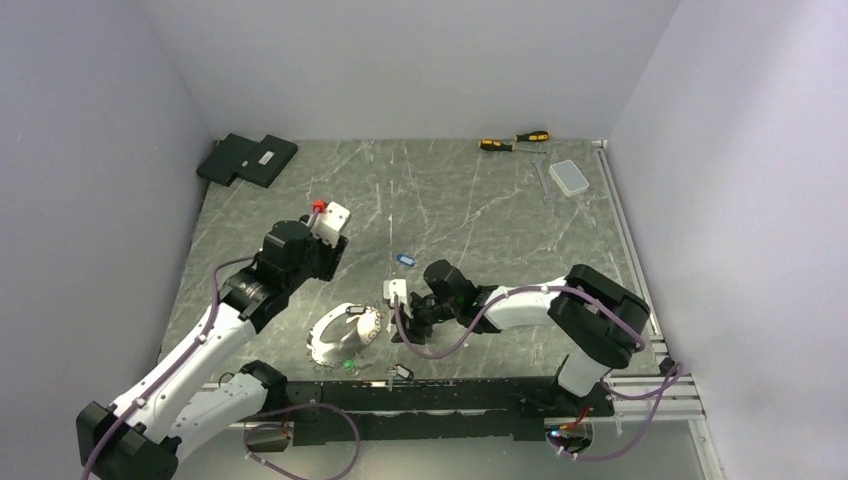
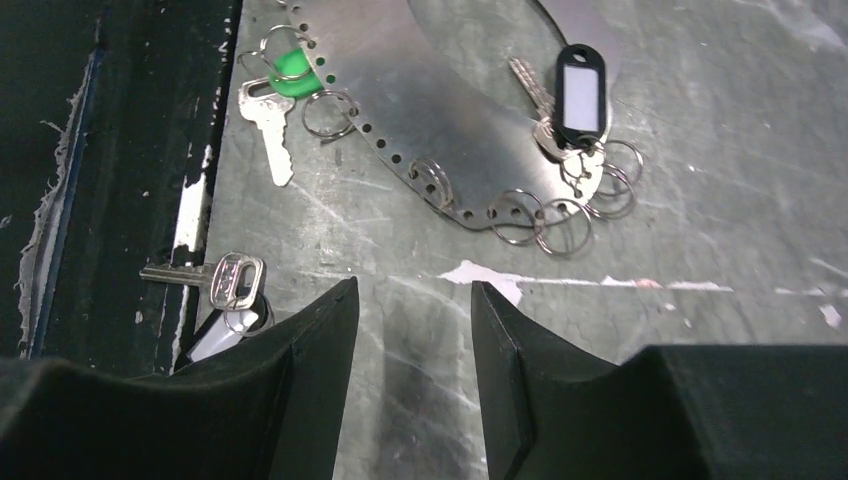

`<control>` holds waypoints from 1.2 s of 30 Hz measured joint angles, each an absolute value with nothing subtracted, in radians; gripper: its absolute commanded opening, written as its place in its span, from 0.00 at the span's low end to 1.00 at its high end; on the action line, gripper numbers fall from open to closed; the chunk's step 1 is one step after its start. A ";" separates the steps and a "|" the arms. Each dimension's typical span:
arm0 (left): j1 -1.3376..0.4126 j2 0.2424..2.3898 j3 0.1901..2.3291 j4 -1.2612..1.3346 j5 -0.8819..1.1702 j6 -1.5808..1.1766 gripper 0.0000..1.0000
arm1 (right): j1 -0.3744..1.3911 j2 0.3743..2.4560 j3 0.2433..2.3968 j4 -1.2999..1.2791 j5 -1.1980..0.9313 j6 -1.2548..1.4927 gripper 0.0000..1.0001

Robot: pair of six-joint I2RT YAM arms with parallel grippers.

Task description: Put the keys on the keyring

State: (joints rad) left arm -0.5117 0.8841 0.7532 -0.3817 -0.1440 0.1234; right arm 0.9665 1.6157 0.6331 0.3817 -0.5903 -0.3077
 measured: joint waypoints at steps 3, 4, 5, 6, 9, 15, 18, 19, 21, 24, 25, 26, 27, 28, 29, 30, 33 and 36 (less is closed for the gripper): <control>-0.509 0.846 0.740 -0.377 -0.116 0.142 0.55 | 0.972 1.661 0.649 0.399 -0.625 -0.331 0.49; -0.509 0.834 0.736 -0.378 -0.111 0.146 0.54 | 0.972 1.673 0.656 0.403 -0.635 -0.337 0.49; -0.509 0.824 0.735 -0.377 -0.110 0.147 0.55 | 0.973 1.683 0.662 0.407 -0.640 -0.342 0.49; -0.509 0.817 0.734 -0.376 -0.110 0.150 0.55 | 0.975 1.693 0.671 0.409 -0.647 -0.348 0.48; -0.507 0.810 0.733 -0.368 -0.110 0.159 0.55 | 0.977 1.729 0.707 0.419 -0.665 -0.364 0.46; -0.505 0.813 0.733 -0.364 -0.107 0.173 0.55 | 0.981 1.765 0.744 0.439 -0.691 -0.371 0.41; -0.504 0.821 0.733 -0.364 -0.103 0.176 0.55 | 0.983 1.784 0.759 0.451 -0.697 -0.371 0.38; -0.504 0.822 0.733 -0.364 -0.102 0.177 0.55 | 0.984 1.791 0.764 0.454 -0.701 -0.371 0.38; -0.503 0.822 0.733 -0.364 -0.102 0.180 0.55 | 0.984 1.804 0.768 0.457 -0.708 -0.371 0.35; -0.503 0.822 0.733 -0.364 -0.102 0.183 0.55 | 0.986 1.818 0.768 0.458 -0.713 -0.371 0.32; -0.503 0.822 0.733 -0.364 -0.102 0.183 0.55 | 0.987 1.821 0.768 0.458 -0.713 -0.371 0.31; -0.503 0.822 0.733 -0.364 -0.102 0.183 0.55 | 0.987 1.822 0.768 0.458 -0.713 -0.371 0.31; -0.503 0.822 0.733 -0.364 -0.102 0.183 0.55 | 0.987 1.823 0.768 0.458 -0.714 -0.371 0.29; -0.502 0.822 0.733 -0.364 -0.102 0.183 0.55 | 0.987 1.825 0.768 0.458 -0.715 -0.371 0.27; -0.502 0.822 0.733 -0.364 -0.102 0.183 0.55 | 0.987 1.827 0.769 0.458 -0.715 -0.371 0.26; -0.501 0.822 0.733 -0.364 -0.102 0.184 0.55 | 0.987 1.829 0.770 0.458 -0.715 -0.371 0.23; -0.500 0.822 0.733 -0.364 -0.102 0.190 0.55 | 0.987 1.839 0.770 0.458 -0.716 -0.371 0.18; -0.499 0.822 0.733 -0.364 -0.102 0.190 0.55 | 0.987 1.846 0.772 0.459 -0.717 -0.371 0.12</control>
State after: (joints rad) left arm -0.4988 0.8223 0.7330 -0.3641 -0.1017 0.1902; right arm 0.9874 1.8458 0.7715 0.4595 -0.7166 -0.3714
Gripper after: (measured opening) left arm 0.549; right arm 0.176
